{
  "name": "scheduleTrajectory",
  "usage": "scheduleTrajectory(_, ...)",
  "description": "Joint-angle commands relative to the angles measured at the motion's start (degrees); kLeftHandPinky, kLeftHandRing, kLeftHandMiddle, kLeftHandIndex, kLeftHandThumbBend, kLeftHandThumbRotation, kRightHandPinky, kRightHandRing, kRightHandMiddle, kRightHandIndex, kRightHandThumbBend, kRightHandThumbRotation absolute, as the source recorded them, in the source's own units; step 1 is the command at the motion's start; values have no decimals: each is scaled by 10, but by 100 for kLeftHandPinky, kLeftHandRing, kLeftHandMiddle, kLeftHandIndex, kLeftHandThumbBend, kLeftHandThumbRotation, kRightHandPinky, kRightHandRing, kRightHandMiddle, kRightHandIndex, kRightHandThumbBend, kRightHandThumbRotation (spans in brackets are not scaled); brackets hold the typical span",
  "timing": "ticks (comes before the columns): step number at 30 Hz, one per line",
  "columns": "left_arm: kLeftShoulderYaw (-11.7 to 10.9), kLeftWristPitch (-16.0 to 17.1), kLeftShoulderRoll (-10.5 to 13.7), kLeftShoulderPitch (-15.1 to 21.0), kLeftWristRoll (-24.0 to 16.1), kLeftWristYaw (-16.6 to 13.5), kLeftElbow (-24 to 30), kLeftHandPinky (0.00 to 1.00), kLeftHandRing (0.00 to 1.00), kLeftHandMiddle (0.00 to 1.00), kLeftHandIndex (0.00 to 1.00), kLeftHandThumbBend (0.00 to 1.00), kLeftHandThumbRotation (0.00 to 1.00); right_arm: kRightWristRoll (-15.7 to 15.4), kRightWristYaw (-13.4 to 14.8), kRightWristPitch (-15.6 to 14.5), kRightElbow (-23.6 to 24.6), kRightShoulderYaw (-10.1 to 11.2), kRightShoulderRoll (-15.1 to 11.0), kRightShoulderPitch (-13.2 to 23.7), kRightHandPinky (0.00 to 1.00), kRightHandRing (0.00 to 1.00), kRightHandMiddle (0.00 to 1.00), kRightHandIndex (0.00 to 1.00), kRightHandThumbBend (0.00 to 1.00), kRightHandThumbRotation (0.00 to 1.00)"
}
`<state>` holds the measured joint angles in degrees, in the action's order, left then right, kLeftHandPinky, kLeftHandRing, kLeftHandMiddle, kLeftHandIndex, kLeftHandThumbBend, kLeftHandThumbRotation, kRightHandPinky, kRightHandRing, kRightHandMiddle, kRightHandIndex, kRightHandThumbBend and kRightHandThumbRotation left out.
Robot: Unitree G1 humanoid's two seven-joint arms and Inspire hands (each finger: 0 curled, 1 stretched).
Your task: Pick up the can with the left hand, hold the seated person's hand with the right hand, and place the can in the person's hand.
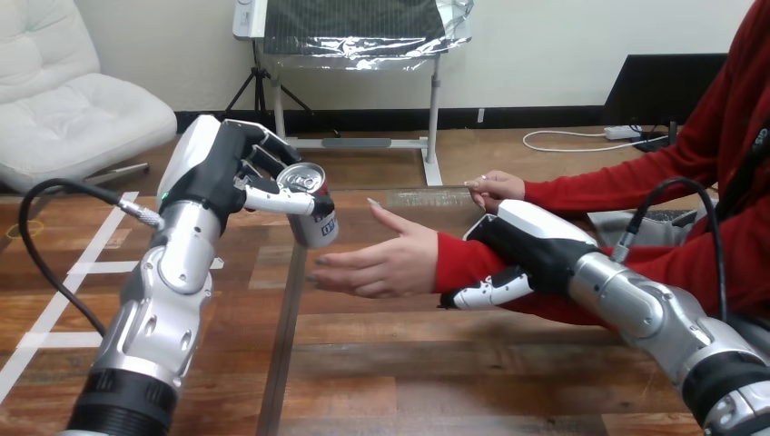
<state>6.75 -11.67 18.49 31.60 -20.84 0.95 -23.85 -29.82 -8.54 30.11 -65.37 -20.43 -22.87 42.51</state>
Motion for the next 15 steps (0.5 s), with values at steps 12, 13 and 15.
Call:
scheduleTrajectory(12, 13, 26, -20, 61, -3, -11, 5, 30, 36, 42, 46, 75, 0, 9, -16, 13, 36, -1, 37, 55, 24, 27, 31, 31, 64, 38)
scheduleTrajectory(13, 13, 27, -22, 62, -1, -11, 2, 30, 36, 42, 46, 75, 0, 10, -16, 13, 36, -1, 37, 56, 24, 27, 31, 31, 64, 38)
scheduleTrajectory(15, 13, 28, -24, 63, 1, -11, -1, 31, 37, 42, 46, 74, 0, 10, -17, 12, 36, 0, 38, 56, 24, 27, 31, 31, 64, 38)
